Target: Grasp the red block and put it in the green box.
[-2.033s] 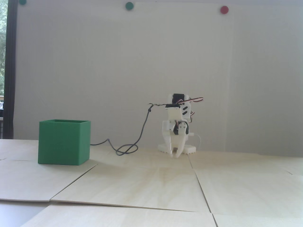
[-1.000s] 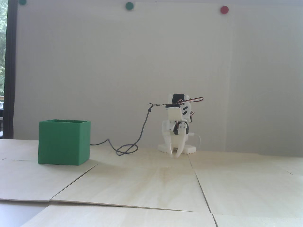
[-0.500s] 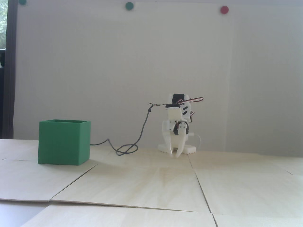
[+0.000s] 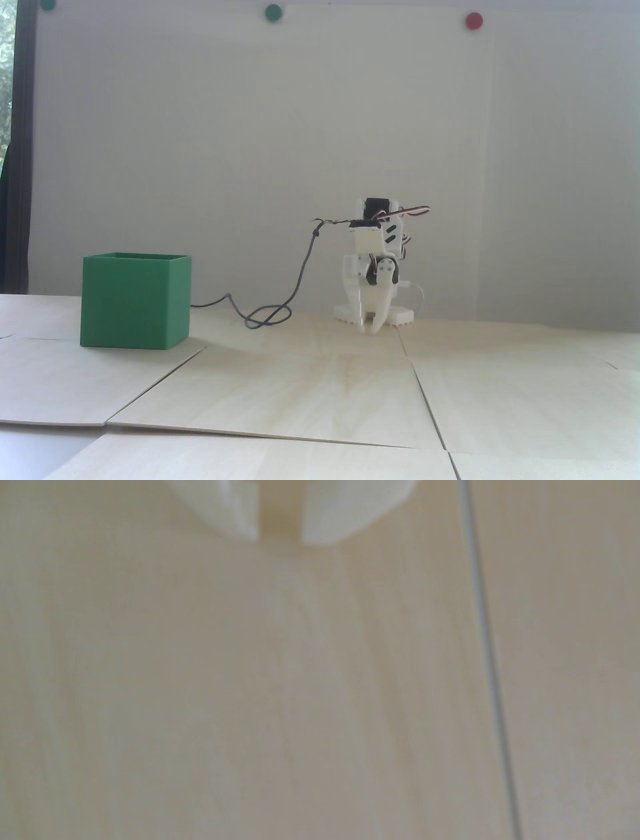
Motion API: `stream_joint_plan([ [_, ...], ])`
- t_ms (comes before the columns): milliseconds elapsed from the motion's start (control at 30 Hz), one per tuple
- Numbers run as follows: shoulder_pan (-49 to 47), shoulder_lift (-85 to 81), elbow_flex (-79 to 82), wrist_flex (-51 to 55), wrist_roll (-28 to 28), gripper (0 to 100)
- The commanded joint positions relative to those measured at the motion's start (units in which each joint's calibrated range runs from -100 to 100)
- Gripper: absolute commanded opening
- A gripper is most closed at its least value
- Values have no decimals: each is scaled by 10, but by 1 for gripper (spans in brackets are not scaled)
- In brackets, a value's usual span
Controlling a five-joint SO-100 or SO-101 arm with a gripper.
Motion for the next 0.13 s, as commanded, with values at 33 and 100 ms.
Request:
stream_joint_plan([
  [33, -2, -6, 7, 12, -4, 3],
  [100, -2, -6, 7, 12, -4, 3],
])
